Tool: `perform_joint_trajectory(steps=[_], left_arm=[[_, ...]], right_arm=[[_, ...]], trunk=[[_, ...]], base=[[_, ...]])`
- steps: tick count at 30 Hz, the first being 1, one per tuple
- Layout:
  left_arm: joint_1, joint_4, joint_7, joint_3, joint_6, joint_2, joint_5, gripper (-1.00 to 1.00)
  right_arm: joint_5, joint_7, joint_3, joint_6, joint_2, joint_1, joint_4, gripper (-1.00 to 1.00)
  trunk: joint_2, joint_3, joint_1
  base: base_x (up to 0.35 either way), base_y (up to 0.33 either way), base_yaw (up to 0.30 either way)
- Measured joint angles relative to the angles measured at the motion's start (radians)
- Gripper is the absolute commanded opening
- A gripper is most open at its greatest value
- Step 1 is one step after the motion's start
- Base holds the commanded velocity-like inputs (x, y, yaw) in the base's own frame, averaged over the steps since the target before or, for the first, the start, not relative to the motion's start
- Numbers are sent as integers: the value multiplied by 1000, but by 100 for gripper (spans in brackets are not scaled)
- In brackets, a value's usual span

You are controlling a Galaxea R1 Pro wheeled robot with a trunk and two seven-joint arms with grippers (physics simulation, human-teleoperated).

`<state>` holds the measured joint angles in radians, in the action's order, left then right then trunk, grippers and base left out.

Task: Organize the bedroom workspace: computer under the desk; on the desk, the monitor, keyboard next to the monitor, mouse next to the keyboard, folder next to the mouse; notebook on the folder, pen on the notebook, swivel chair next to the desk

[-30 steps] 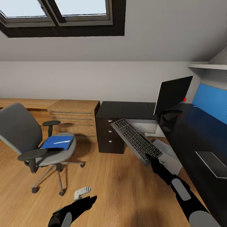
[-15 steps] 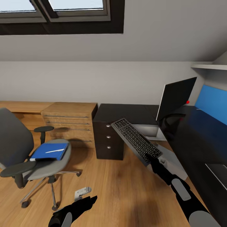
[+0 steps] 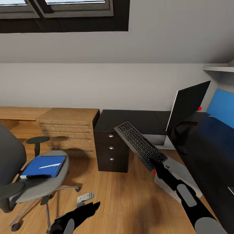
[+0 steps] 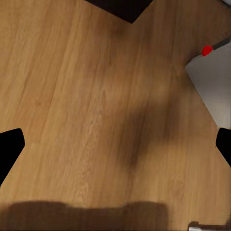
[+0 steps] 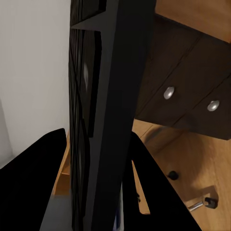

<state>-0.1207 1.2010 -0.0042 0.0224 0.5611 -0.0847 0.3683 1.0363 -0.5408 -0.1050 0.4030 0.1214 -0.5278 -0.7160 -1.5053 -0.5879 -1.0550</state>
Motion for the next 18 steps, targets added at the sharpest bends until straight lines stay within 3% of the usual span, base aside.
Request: perform_joint_trajectory(steps=[5,6,7,12,18], left_arm=[[0,2,-2,0,-31,1,0,100],[11,3,-3,2,-168,2,-3,100],[20,4,-3,2,-186,2,-5,100],[122,18,-5,3,-242,15,-49,100],[136,5,-7,3,-254,18,-81,100]], right_arm=[[-1,0,0,0,0,0,0,-100],[-3,4,0,-3,-1,1,1,-100],[-3,4,0,-4,-1,0,1,-100],[-3,2,0,-9,0,0,2,-100],[-1,52,0,-80,-18,0,2,-100]], trunk=[[0,0,0],[0,0,0],[0,0,0],[0,0,0],[0,0,0]], base=[[321,0,0],[320,0,0],[320,0,0],[320,0,0],[295,0,0]])
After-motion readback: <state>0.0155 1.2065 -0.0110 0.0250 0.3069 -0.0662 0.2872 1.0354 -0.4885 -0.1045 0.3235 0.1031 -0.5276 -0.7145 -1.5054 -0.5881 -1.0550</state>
